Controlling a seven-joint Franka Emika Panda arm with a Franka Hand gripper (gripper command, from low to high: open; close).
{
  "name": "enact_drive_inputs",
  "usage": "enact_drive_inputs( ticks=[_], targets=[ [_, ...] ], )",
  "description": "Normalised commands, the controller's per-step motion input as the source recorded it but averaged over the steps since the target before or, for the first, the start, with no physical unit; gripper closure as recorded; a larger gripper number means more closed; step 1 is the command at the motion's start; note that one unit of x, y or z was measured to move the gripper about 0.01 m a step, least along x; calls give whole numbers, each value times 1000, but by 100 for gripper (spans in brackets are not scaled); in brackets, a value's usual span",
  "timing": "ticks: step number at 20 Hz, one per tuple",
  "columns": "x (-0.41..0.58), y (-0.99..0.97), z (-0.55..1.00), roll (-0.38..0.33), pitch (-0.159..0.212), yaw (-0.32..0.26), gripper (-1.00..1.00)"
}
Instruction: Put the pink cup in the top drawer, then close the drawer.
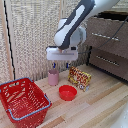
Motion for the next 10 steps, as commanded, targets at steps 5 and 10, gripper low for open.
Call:
enact_drive_inputs(
  ticks=[5, 10],
  targets=[
    [217, 0, -306, -57, 21, -35, -100],
    [156, 8, -252, -66, 3, -32, -100]
  ],
)
